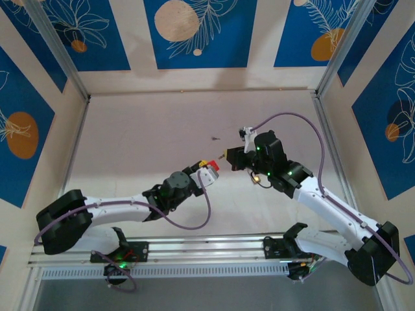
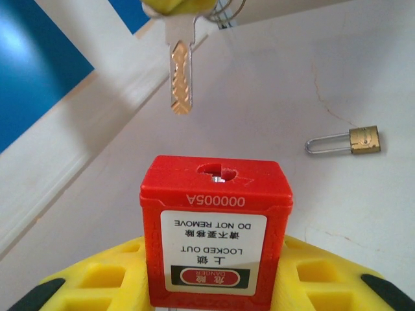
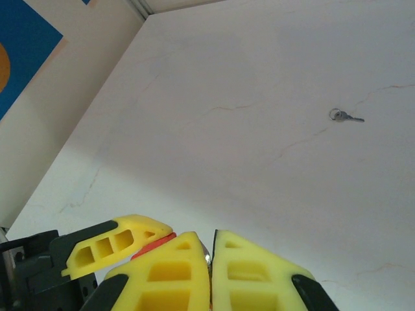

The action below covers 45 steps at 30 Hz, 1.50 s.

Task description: Unlock with the key

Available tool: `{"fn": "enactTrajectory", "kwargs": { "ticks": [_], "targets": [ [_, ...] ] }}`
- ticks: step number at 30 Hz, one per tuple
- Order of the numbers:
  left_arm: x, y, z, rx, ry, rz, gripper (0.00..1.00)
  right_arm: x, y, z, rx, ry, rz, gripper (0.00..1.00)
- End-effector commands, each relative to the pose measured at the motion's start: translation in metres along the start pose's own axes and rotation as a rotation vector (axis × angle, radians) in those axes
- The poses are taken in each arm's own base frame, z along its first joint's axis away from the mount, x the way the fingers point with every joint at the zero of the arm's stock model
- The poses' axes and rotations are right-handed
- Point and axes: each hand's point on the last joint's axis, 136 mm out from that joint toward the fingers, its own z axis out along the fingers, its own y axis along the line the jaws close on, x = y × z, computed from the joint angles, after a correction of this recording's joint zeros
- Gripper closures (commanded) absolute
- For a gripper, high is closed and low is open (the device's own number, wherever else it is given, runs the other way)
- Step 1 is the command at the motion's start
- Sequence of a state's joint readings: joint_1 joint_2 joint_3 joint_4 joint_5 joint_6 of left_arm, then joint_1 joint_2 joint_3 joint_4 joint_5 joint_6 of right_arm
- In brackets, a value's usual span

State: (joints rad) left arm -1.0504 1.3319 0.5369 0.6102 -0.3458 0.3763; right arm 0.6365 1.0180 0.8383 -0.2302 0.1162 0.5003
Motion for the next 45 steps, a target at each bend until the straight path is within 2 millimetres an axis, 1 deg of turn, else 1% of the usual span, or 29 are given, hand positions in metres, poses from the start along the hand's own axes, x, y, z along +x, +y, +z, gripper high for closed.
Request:
{"fn": "enactTrajectory", "kwargs": {
  "ticks": [1,10,17,24,45],
  "targets": [
    [-0.009,0.003,0.004,-0.008,0.007,-0.027,0.68,0.003,-0.003,-0.002,0.017,-0.01,0.022,1.0],
    [-0.005,0.002,0.006,-0.001,0.039,-0.033,0.67,0.016,0.002,0.003,-0.031,0.025,0.077,1.0],
    [0.002,0.0,0.01,0.006,0.064,-0.032,0.67,0.022,0.004,0.002,-0.045,0.026,0.097,1.0],
    [-0.002,0.001,0.011,-0.001,0.058,-0.038,0.69,0.027,0.004,0.005,-0.051,0.039,0.109,1.0],
    [-0.001,0.0,0.01,0.011,0.063,-0.049,0.7,0.04,0.0,0.014,-0.054,0.071,0.118,1.0]
  ]
}}
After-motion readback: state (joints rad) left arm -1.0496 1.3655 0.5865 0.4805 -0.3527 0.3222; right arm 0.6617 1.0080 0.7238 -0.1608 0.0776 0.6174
